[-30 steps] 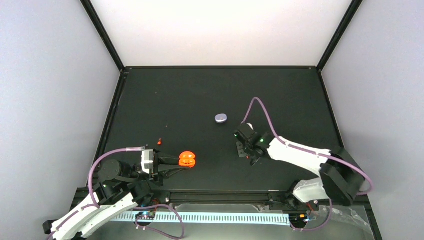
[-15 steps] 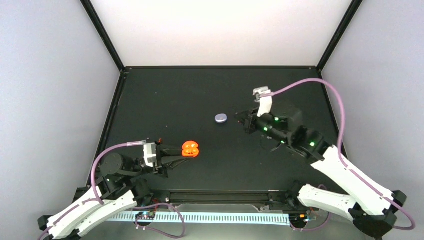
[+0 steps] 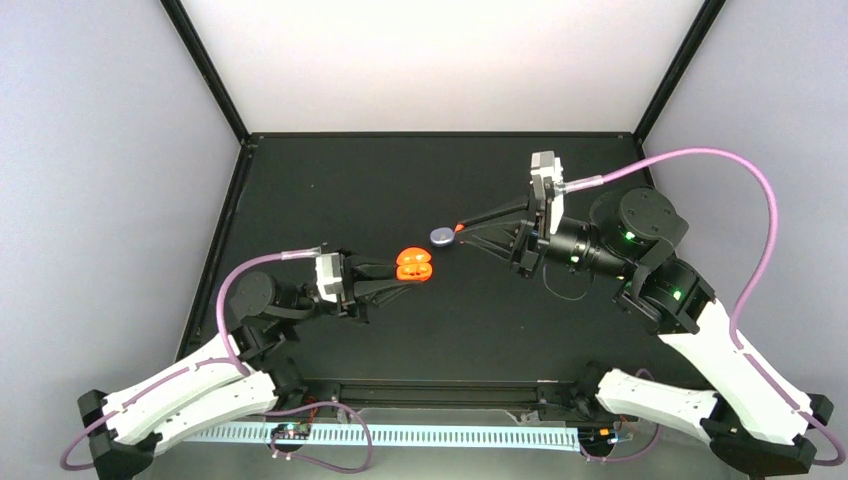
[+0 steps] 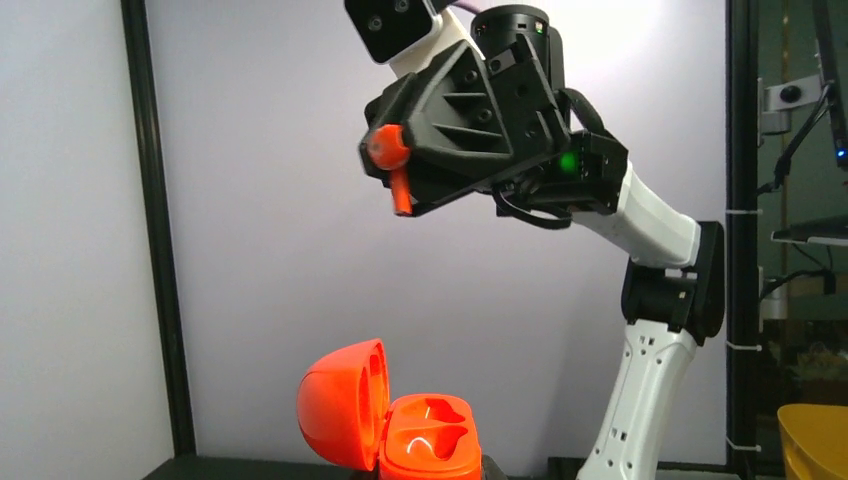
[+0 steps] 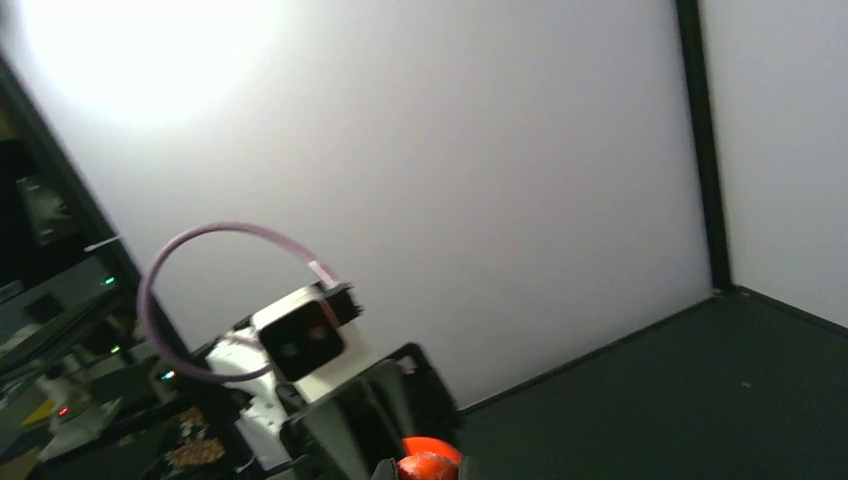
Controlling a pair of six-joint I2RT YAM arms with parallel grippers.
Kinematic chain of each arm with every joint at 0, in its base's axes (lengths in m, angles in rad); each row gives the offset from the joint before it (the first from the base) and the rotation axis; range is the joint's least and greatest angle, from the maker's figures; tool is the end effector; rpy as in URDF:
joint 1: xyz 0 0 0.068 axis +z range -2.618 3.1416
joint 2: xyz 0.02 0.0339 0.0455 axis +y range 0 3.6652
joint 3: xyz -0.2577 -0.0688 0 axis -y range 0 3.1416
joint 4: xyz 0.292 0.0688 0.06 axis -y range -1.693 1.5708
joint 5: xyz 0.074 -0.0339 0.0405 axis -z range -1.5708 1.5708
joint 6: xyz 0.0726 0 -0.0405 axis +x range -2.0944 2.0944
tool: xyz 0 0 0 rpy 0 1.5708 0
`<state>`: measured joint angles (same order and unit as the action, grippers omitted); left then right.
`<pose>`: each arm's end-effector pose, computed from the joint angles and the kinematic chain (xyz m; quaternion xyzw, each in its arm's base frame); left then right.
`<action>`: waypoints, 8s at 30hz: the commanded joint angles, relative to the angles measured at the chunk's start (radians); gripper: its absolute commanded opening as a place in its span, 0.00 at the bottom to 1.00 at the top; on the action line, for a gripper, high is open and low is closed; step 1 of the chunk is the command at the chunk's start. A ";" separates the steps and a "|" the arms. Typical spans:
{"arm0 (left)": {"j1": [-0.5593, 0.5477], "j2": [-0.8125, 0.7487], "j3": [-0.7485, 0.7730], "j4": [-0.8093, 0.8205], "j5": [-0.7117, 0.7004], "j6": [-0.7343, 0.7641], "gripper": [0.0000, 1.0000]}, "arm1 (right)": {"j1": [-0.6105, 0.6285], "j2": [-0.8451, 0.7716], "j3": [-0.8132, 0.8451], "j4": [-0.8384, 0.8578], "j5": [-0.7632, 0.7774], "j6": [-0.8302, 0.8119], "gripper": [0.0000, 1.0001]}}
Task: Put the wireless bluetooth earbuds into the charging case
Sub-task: Pick up the earbud from the center of the board, then place the earbud in the charging case, then move the earbud to the center of the board.
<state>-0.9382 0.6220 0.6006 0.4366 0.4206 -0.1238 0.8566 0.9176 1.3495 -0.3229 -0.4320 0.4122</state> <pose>0.1133 -0.2047 0.3740 0.3721 0.4212 -0.5132 0.6487 0.1359 0.2032 0.5101 -0.2993 0.6008 0.5463 0.5010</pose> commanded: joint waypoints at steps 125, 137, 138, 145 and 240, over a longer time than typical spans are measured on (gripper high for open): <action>-0.007 -0.628 0.042 -0.636 -0.249 -0.069 0.02 | 0.265 0.952 0.028 0.271 0.448 0.029 0.53; -0.007 -0.599 0.072 -0.626 -0.229 -0.057 0.02 | 0.301 1.361 0.487 0.205 0.341 0.053 0.53; -0.007 -0.600 0.073 -0.625 -0.229 -0.058 0.02 | 0.300 1.380 0.516 0.199 0.313 0.059 0.53; -0.007 -0.601 0.076 -0.616 -0.225 -0.060 0.02 | 0.298 1.537 0.720 0.143 0.160 0.126 0.54; -0.007 -0.611 0.065 -0.638 -0.246 -0.021 0.02 | 0.254 1.639 0.821 -0.228 0.451 -0.059 0.28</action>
<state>-0.9382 0.0250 0.6487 -0.1944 0.1825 -0.1562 1.0988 2.5706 2.2219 -0.5362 0.0093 0.3630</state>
